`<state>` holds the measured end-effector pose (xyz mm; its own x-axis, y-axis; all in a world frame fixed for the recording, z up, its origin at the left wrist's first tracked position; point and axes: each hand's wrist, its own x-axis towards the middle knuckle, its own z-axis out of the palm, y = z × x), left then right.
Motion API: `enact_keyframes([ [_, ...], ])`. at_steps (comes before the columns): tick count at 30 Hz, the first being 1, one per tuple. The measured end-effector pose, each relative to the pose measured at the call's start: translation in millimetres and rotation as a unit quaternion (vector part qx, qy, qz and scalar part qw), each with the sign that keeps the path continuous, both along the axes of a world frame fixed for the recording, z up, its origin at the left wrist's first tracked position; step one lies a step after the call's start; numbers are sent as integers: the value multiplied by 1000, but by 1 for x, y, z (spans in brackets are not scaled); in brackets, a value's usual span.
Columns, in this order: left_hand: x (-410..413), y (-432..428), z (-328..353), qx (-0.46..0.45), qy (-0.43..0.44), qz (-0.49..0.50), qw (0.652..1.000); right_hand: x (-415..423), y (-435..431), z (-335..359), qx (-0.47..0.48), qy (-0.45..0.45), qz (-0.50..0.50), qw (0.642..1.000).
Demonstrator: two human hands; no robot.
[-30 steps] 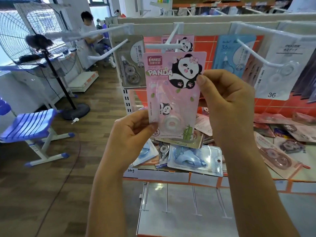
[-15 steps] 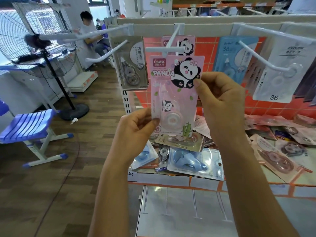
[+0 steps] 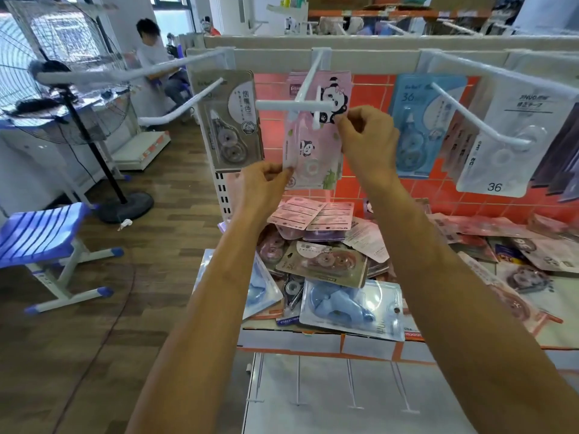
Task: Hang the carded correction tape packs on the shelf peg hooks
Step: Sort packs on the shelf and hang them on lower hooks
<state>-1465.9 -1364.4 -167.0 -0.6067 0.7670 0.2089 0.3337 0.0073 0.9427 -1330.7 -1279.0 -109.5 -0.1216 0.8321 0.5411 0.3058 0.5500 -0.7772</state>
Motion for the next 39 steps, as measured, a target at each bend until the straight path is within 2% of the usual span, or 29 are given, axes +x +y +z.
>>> enact_keyframes([
  [9, -5, 26, -12, -10, -8, -2, 1000, -7, 21, -9, 13, -30, -29, 999],
  [13, -2, 27, -28, -43, 48, 5, 998, 0, 14, -34, 14, -77, -21, 997],
  [16, 6, 24, -41, -101, 100, -1, 990, 8, 5, -63, 24, -126, -12, 992],
  [19, 23, 15, -53, -169, 230, -8, 958, 16, -3, -96, 20, -210, -4, 978],
  [23, 50, 6, -73, -233, 340, -19, 911, 27, -17, -131, 7, -360, 28, 932],
  [28, 75, -7, -87, -231, 447, -19, 864, 30, -31, -149, 41, -417, 38, 907],
  [32, 84, -22, -96, -211, 435, -5, 875, 34, -39, -159, 65, -402, 34, 913],
  [35, 89, -34, -99, -211, 399, 4, 892, 34, -43, -168, 52, -423, 34, 904],
  [39, 90, -45, -103, -210, 375, -49, 902, 33, -48, -169, 29, -432, 36, 901],
])
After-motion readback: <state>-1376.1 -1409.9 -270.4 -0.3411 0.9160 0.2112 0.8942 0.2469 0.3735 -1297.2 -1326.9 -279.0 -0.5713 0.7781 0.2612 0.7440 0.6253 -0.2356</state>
